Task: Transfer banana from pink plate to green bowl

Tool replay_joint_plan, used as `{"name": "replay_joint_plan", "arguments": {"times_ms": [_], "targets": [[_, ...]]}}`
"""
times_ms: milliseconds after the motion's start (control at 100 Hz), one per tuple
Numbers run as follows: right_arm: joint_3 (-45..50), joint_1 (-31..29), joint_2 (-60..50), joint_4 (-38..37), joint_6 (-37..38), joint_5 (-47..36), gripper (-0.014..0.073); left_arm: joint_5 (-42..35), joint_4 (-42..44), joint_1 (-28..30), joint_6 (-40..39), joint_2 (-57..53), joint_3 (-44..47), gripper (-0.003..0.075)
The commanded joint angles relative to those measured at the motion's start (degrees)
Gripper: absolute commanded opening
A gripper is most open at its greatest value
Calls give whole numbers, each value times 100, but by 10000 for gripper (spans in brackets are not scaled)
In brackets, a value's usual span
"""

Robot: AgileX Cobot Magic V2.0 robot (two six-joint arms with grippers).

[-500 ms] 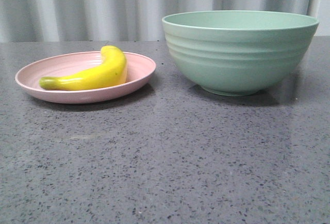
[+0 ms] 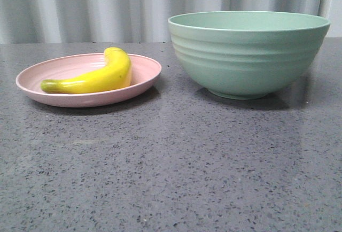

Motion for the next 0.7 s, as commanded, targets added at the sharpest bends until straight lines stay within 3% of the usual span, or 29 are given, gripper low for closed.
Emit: {"name": "replay_joint_plan", "arguments": {"times_ms": [0,690], "targets": [[152,-44,-118,-89,-13,-144,-79,-245,105,6,-19,-191,148,-19],[152,-44,-118,-100,-13,-433,-80,-790,29,6,-19,-191,148,-19]]}}
